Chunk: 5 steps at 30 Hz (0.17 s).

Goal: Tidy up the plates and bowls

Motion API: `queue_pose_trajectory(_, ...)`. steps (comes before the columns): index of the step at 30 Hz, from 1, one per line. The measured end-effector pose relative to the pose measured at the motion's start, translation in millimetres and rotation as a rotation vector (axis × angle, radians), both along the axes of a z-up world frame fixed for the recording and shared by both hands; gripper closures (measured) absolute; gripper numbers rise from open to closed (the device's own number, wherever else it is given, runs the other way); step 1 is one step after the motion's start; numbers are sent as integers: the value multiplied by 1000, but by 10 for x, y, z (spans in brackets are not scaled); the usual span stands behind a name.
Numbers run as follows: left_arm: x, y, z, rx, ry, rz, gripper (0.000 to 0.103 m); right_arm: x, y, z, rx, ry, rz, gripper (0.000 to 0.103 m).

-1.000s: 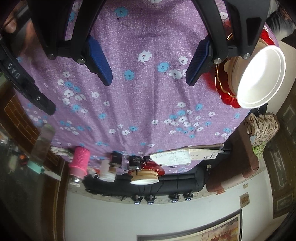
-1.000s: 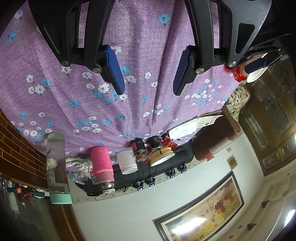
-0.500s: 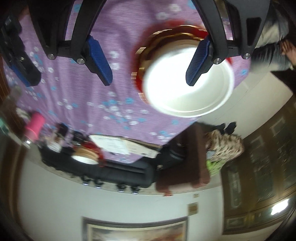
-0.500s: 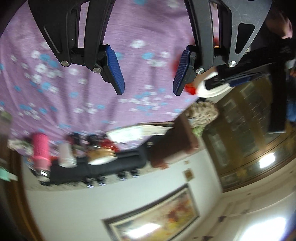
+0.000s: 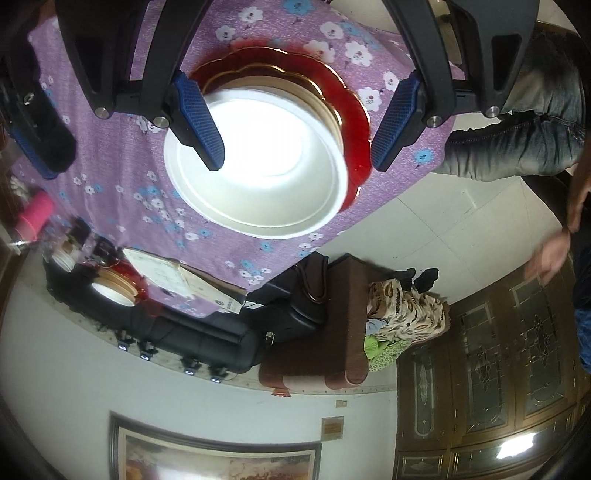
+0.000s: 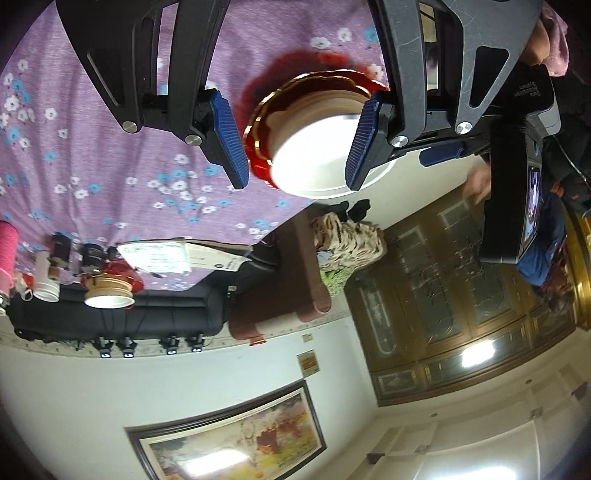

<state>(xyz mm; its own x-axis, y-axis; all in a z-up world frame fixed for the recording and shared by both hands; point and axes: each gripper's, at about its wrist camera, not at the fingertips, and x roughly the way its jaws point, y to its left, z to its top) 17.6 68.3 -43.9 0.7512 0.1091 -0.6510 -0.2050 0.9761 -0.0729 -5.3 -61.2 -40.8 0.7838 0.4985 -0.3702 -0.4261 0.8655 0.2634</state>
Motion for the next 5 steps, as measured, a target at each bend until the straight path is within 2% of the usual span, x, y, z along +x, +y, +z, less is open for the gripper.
queue_pose_trajectory(5, 10, 17, -16, 15, -10, -11, 21, 22, 164, -48, -23, 4, 23, 48)
